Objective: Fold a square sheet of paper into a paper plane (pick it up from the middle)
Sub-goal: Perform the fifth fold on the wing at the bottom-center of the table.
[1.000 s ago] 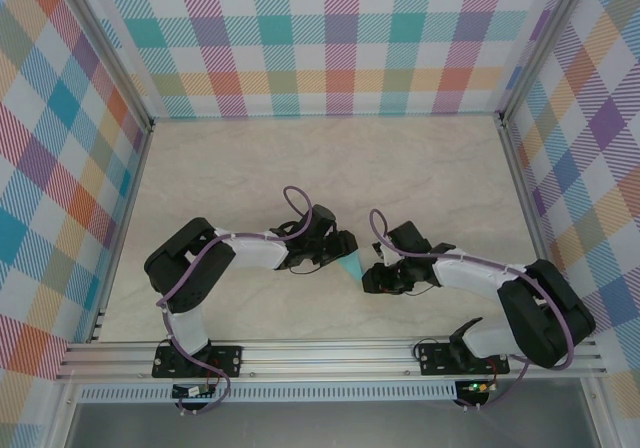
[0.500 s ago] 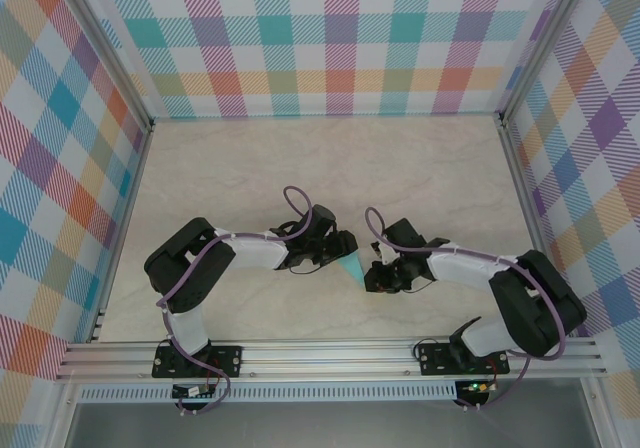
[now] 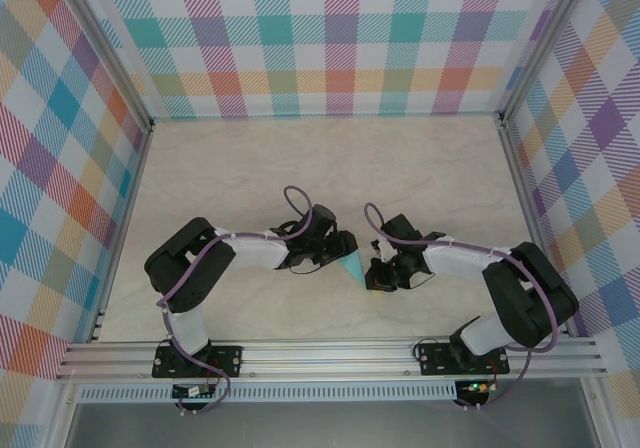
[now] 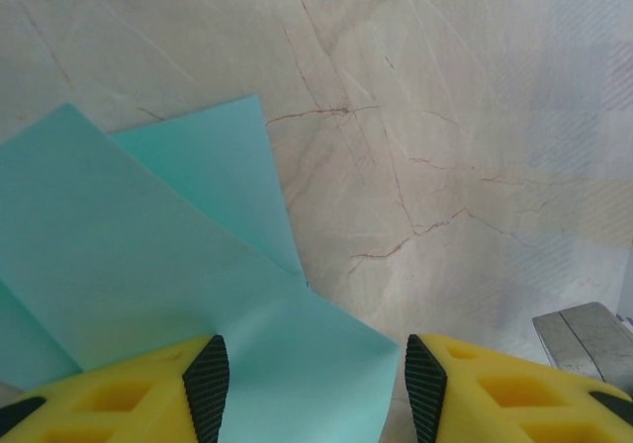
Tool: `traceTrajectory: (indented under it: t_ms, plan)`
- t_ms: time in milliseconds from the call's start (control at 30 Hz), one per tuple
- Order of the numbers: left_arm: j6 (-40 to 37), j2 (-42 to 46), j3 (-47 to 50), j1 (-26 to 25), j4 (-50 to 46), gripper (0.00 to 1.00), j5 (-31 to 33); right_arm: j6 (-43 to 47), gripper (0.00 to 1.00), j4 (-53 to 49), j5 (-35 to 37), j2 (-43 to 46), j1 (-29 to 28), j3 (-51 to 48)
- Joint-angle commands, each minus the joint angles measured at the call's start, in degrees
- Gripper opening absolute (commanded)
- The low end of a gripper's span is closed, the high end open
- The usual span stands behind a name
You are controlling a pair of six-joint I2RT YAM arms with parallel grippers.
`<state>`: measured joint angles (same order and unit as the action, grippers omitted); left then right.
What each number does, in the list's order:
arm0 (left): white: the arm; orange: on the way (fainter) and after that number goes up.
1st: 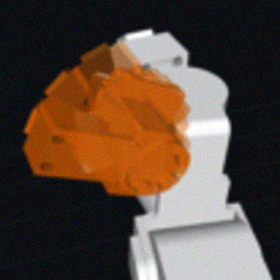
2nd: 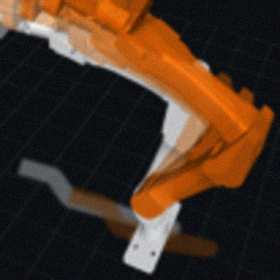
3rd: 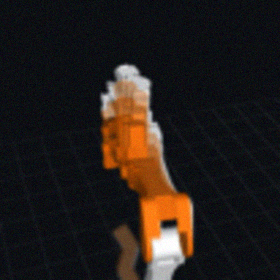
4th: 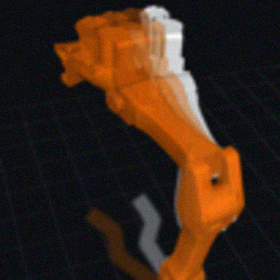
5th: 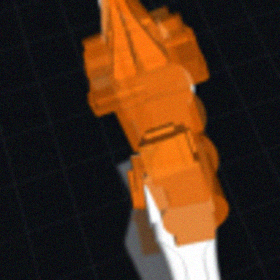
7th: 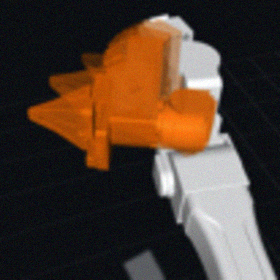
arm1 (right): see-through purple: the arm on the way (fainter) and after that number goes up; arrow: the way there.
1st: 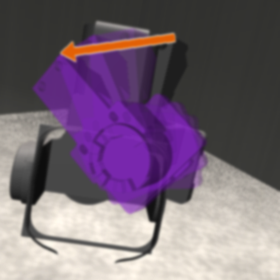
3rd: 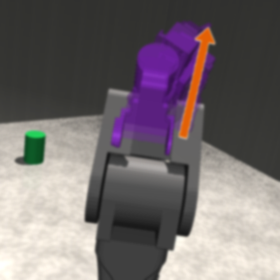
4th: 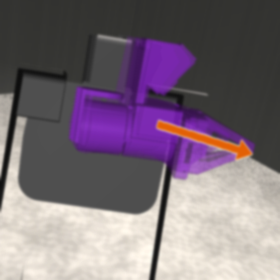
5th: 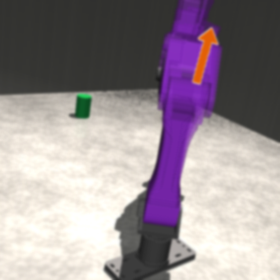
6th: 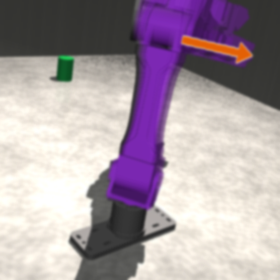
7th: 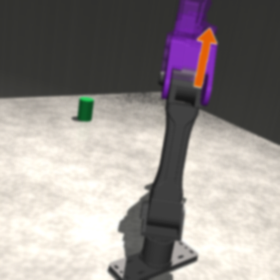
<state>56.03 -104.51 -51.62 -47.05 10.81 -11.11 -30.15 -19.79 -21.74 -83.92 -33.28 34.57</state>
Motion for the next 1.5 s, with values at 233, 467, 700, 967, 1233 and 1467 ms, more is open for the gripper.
traceTrajectory:
  t_ms: [233,467,700,967,1233,1467]
  plan:
    - [-1.54,-5.79,0.56,0.17,-2.62,0.54,-0.14,0.27,0.19,-5.88,3.02,4.28,1.50,-0.05]
    - [-1.54,-5.96,0.35,0.20,-2.46,0.54,-0.51,0.26,0.21,-5.21,0.34,7.64,1.80,1.10]
    - [-1.54,-5.79,0.36,0.20,-2.66,0.54,-0.58,-4.30,0.16,8.87,-13.24,8.89,1.68,0.10]
    - [-1.45,-5.22,0.54,0.13,-2.79,0.53,-0.22,-6.87,0.11,14.59,-13.32,-2.25,2.48,2.76]
    - [-2.27,-4.67,0.28,0.23,-3.07,0.54,0.38,-5.72,0.10,13.08,-11.14,-5.30,4.64,-1.68]
    - [-3.29,-4.64,-0.42,0.46,-3.83,0.54,1.34,-4.32,0.10,9.84,-8.69,-6.58,6.65,-4.32]
